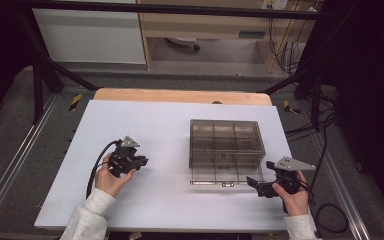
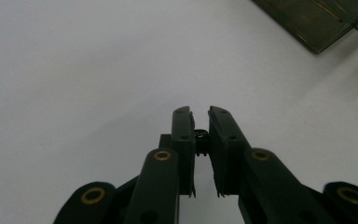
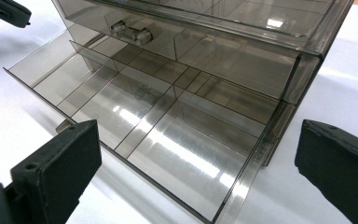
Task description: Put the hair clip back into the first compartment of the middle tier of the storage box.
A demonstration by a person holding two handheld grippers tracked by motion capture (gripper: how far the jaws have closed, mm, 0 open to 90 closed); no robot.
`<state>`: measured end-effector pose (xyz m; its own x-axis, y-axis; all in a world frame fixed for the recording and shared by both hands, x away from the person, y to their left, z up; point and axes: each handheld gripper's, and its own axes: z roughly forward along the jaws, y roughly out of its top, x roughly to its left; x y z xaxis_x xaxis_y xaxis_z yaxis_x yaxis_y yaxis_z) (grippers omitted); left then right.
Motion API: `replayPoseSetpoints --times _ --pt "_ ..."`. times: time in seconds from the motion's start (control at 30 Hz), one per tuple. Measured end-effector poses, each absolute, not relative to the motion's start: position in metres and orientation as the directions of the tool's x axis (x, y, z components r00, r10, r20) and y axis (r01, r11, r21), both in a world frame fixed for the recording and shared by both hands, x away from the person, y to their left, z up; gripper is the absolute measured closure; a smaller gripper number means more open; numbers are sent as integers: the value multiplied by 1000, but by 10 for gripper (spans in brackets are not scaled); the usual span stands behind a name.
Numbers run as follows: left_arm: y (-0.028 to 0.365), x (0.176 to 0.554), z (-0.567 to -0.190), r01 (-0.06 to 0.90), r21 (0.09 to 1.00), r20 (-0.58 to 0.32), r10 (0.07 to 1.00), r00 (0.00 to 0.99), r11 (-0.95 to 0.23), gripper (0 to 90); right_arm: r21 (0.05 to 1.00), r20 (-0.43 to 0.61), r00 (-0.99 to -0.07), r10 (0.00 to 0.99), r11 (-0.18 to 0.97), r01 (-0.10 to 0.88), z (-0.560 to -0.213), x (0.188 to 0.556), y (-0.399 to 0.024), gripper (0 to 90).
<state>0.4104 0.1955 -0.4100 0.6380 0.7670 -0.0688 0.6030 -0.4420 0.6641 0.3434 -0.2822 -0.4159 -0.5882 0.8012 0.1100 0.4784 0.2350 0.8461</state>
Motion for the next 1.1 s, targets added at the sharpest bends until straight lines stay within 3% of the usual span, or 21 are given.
replayPoseSetpoints --times 1.1 --pt "178 399 -393 562 686 -75 722 687 -463 801 843 111 -587 802 237 482 -416 344 -282 10"
